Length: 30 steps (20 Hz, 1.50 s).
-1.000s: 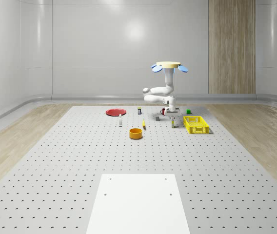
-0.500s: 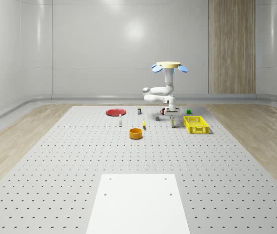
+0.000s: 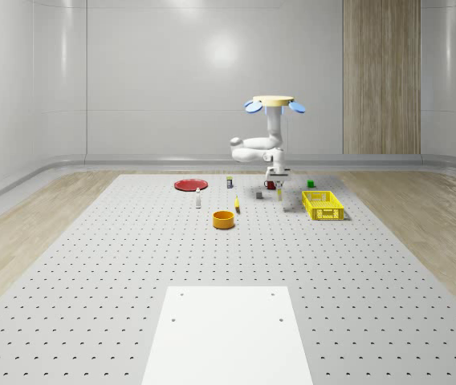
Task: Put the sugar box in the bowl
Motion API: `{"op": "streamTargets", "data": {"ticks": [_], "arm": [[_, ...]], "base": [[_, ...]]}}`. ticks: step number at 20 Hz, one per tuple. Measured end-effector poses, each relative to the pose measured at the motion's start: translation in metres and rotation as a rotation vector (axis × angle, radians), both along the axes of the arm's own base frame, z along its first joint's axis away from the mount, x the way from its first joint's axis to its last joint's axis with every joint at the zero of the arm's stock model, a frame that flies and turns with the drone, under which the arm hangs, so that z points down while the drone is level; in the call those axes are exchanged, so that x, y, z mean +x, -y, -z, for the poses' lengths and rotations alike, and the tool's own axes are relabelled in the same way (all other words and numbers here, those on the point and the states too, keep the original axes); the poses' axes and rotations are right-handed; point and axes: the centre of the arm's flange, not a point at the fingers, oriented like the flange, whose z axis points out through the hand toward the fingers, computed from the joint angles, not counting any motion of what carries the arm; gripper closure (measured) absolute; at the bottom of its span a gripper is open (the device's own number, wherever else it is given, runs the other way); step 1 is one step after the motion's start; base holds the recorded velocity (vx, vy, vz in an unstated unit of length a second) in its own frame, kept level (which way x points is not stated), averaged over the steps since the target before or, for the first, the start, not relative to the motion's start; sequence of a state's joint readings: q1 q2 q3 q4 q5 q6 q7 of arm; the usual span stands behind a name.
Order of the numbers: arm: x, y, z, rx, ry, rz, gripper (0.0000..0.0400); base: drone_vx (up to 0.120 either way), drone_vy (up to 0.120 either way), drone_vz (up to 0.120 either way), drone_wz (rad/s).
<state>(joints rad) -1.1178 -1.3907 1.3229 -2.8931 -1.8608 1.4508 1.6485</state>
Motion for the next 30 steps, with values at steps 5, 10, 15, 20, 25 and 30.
{"op": "streamTargets", "data": {"ticks": [5,10,15,20,25,30], "arm": [[0.0,0.0001,0.0021,0.0,0.0,-0.002,0.0232],[0.0,0.0001,0.0028,0.0,0.0,-0.003,0.0232],[0.0,0.0001,0.003,0.0,0.0,-0.003,0.0232],[0.0,0.0002,0.0031,0.0,0.0,-0.004,0.0232],[0.0,0.0002,0.0031,0.0,0.0,-0.004,0.0232],[0.0,0.0001,0.0031,0.0,0.0,-0.004,0.0232]], "base": [[0.12,-0.12,0.12,0.0],[0.12,-0.12,0.072,0.0],[0.12,-0.12,0.0,0.0],[0.12,-0.12,0.0,0.0],[0.12,-0.12,0.0,0.0],[0.12,-0.12,0.0,0.0]]}}
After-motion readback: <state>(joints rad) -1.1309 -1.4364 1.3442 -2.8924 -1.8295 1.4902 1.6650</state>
